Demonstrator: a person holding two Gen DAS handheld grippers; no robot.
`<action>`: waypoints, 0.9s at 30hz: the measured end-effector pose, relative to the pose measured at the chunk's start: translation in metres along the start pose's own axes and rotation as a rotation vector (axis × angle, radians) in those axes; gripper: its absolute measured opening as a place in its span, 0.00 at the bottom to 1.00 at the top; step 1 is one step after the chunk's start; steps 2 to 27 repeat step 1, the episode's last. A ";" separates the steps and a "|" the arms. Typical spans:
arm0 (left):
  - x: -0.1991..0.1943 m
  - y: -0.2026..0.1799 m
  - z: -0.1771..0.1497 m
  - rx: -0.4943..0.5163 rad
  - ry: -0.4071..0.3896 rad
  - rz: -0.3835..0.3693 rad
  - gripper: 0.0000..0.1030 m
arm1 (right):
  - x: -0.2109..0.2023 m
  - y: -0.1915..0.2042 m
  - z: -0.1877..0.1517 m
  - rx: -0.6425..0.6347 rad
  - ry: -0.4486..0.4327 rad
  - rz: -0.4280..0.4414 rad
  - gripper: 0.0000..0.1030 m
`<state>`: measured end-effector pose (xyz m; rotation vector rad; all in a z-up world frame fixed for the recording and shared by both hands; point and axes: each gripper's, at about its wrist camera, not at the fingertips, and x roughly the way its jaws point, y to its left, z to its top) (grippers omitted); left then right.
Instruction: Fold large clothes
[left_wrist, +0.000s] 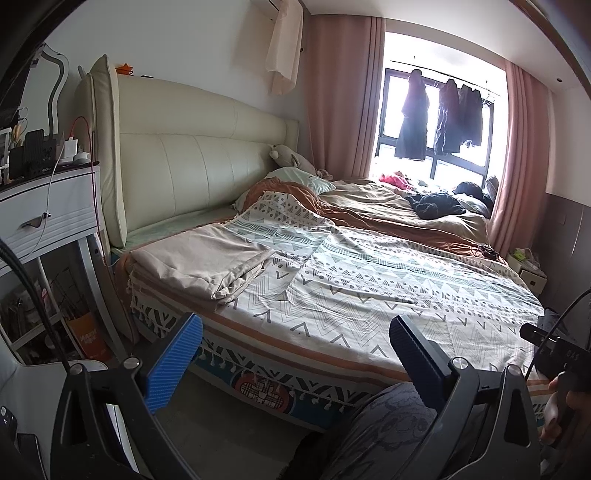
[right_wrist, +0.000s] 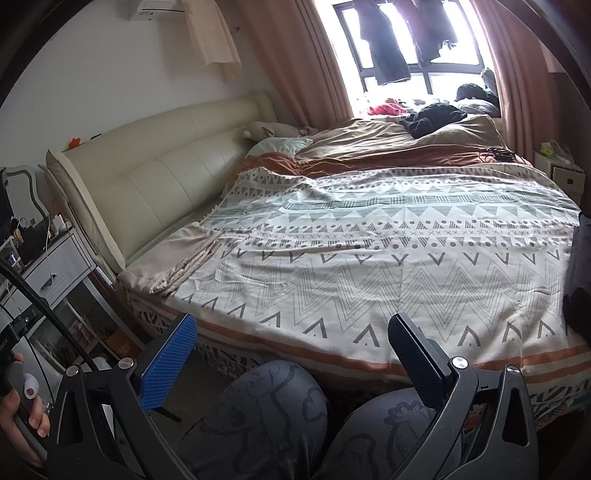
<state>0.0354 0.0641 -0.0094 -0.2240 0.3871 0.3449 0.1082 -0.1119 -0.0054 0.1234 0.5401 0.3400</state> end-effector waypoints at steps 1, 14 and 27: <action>0.000 0.000 0.000 0.000 0.001 -0.001 1.00 | 0.001 0.000 0.000 0.000 0.001 -0.001 1.00; 0.000 0.000 0.000 0.000 0.001 -0.001 1.00 | 0.001 0.000 0.000 0.000 0.001 -0.001 1.00; 0.000 0.000 0.000 0.000 0.001 -0.001 1.00 | 0.001 0.000 0.000 0.000 0.001 -0.001 1.00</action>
